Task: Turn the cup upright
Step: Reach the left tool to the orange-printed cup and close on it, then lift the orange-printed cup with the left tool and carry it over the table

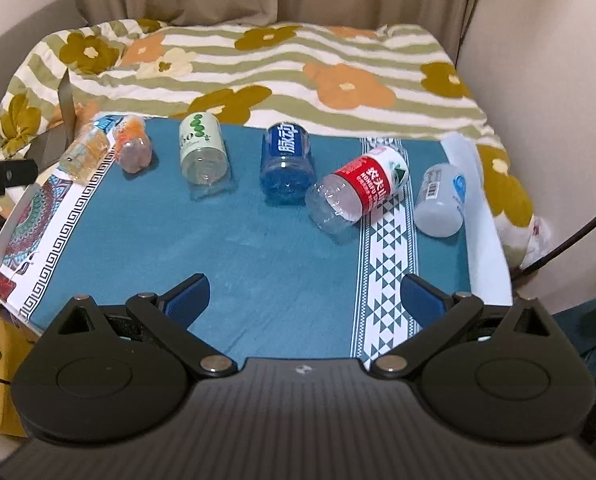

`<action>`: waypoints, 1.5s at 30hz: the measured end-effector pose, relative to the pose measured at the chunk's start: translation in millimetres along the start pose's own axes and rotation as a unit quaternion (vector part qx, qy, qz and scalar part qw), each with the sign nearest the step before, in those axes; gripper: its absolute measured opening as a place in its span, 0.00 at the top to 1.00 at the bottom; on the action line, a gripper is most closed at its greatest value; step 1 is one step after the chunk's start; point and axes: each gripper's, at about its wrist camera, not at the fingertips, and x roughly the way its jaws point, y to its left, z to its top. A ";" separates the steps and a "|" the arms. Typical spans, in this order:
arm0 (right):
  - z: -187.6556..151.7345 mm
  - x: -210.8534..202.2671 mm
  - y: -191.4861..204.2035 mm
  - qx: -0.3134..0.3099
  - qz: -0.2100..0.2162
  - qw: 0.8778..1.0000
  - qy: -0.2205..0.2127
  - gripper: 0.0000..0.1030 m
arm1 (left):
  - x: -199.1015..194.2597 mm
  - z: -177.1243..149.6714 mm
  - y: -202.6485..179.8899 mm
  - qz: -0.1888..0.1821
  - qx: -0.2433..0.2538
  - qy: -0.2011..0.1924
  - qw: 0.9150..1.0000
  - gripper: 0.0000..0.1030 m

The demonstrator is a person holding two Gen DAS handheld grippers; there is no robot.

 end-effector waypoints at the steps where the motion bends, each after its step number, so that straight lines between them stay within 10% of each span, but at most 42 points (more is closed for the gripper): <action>1: 2.7 4.5 -0.6 0.007 0.003 1.000 0.006 0.00 | 6.4 4.8 1.4 -0.001 -0.002 0.001 1.000 0.00; 27: 64.3 112.4 25.6 0.113 -0.008 0.989 0.095 0.00 | 238.9 86.8 43.4 -0.087 -0.117 0.191 0.971 0.06; 45: 78.9 134.4 36.8 0.129 -0.033 0.985 0.105 0.00 | 271.1 80.1 44.9 -0.111 -0.119 0.230 0.959 0.35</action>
